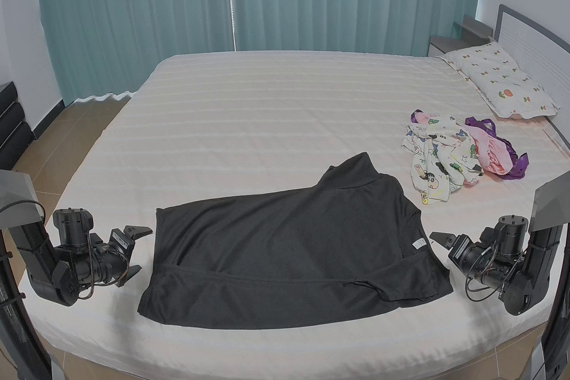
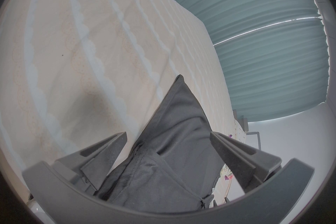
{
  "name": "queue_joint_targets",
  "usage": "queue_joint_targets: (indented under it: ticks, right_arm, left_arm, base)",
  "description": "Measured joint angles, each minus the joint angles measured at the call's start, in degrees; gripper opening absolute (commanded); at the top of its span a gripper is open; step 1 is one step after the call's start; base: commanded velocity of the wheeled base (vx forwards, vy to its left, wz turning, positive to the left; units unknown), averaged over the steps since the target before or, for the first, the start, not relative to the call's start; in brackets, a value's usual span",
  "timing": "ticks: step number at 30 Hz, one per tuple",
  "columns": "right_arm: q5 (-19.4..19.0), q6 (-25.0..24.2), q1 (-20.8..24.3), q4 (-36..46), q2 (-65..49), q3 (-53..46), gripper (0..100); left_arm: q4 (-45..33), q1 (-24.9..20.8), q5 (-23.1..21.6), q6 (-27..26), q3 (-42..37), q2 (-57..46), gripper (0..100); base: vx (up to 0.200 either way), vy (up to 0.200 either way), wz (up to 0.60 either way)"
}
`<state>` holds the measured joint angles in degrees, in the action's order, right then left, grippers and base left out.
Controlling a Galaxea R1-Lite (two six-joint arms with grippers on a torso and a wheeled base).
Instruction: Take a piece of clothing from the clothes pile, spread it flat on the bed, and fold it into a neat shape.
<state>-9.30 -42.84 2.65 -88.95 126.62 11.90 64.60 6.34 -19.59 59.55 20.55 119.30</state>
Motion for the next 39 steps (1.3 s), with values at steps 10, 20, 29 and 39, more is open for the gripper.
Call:
queue_joint_targets:
  ticks: [10,20,29,39]
  right_arm:
    - [0.00,0.01,0.38,-0.02,0.17,0.00,100]
    - [0.02,0.04,0.63,-0.02,0.37,-0.27,100]
    - [-0.02,0.00,0.62,-0.02,0.41,-0.33,100]
    - [-0.05,0.09,0.66,0.00,0.50,-0.52,100]
  left_arm:
    - [0.07,0.00,-0.09,-0.07,-0.30,0.09,100]
    - [0.22,-0.52,0.09,-0.29,1.00,0.13,100]
    - [-1.71,-1.60,0.63,-3.08,11.06,0.93,100]
    - [-10.39,-3.01,8.29,-16.55,27.56,8.05,100]
  base:
    - [0.000,0.000,0.00]
    - [0.000,0.000,0.00]
    - [0.000,0.000,0.00]
    - [0.000,0.000,0.00]
